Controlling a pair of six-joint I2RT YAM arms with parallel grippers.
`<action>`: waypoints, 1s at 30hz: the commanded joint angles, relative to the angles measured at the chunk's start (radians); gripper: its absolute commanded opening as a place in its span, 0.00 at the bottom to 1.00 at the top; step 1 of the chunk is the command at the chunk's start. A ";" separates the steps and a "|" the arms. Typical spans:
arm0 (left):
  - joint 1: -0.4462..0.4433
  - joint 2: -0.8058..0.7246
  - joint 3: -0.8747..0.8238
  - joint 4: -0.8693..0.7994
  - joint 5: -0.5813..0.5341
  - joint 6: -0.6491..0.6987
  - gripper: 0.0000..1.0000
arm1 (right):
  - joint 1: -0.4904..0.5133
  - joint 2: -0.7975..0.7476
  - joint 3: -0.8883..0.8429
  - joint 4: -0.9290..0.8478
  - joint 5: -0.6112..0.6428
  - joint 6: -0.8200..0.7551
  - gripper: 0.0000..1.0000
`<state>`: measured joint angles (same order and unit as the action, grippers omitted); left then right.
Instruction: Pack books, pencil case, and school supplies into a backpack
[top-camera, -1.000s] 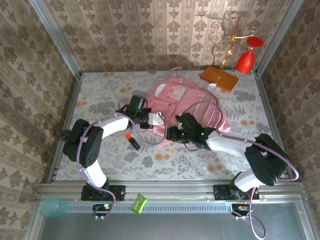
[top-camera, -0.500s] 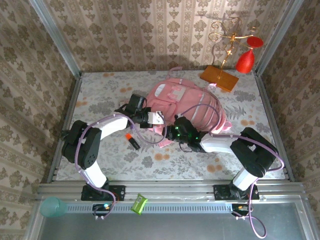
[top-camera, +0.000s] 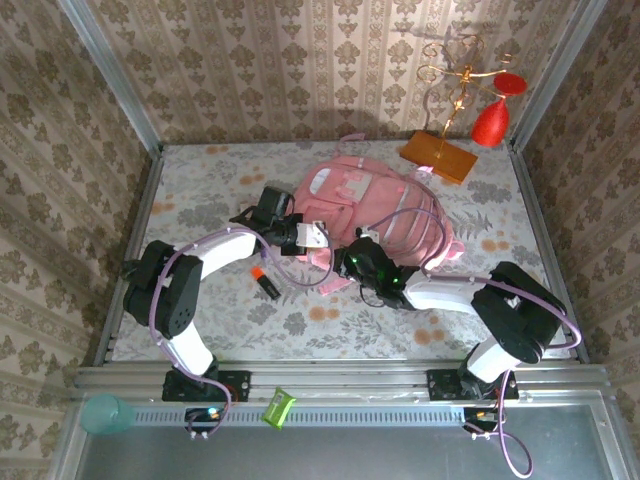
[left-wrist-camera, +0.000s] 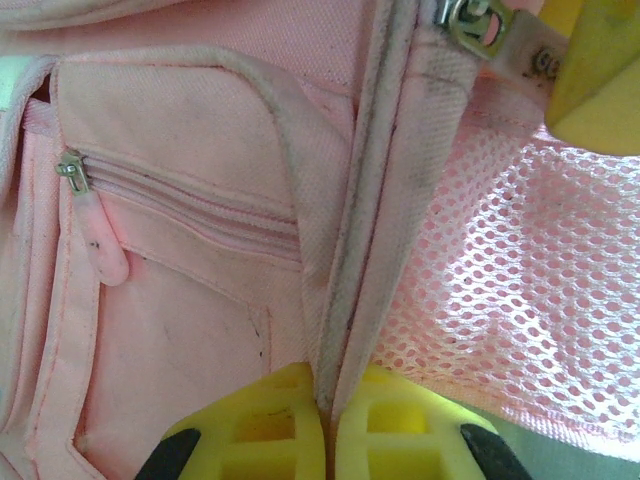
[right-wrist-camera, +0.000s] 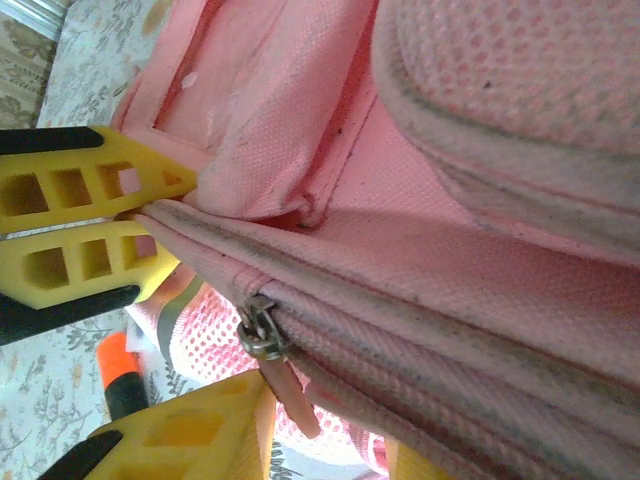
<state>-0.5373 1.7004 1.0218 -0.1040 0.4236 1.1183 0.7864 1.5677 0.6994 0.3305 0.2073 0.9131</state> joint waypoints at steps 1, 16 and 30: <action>-0.010 0.014 0.019 -0.079 0.054 -0.011 0.00 | 0.004 -0.021 0.034 -0.012 0.127 -0.016 0.33; -0.012 0.023 0.033 -0.104 0.046 -0.012 0.00 | 0.015 -0.021 0.058 0.040 0.083 -0.067 0.20; -0.007 0.027 0.046 -0.111 -0.010 -0.038 0.00 | 0.002 -0.104 0.030 -0.165 0.163 -0.063 0.00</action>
<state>-0.5488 1.7084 1.0531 -0.1471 0.4152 1.1084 0.8085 1.5158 0.7227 0.2489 0.2554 0.8631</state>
